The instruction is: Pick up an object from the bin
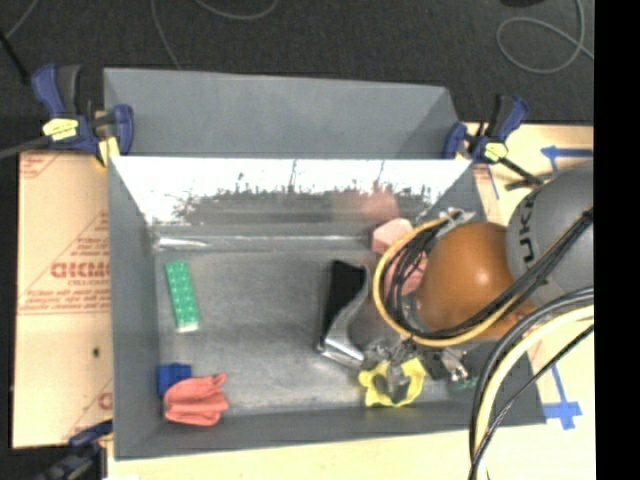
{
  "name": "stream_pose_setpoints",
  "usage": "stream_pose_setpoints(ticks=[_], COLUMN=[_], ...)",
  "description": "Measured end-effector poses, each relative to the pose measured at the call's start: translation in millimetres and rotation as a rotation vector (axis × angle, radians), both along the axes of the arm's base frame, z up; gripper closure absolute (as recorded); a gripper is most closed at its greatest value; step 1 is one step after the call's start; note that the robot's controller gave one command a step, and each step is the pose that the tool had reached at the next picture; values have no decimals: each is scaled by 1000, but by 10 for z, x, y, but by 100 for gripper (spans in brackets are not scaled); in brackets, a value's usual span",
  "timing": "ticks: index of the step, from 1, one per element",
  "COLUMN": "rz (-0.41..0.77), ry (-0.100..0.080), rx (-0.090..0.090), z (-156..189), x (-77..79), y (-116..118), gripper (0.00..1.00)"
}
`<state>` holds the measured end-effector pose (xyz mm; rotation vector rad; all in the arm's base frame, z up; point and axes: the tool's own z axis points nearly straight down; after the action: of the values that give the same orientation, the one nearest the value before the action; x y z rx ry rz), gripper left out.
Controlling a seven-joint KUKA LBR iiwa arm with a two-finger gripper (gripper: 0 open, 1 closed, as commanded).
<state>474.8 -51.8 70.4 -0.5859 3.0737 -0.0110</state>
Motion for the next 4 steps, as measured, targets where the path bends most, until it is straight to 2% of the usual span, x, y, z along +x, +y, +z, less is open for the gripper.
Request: stream_pose_setpoints(ticks=[2, 3, 4], rz=[0, 0, -1], ry=[4, 9, 1], rx=[1, 1, 0], z=[42, 257, 415], x=[-14, -27, -5], y=[2, 1, -4], gripper=[100, 100, 100])
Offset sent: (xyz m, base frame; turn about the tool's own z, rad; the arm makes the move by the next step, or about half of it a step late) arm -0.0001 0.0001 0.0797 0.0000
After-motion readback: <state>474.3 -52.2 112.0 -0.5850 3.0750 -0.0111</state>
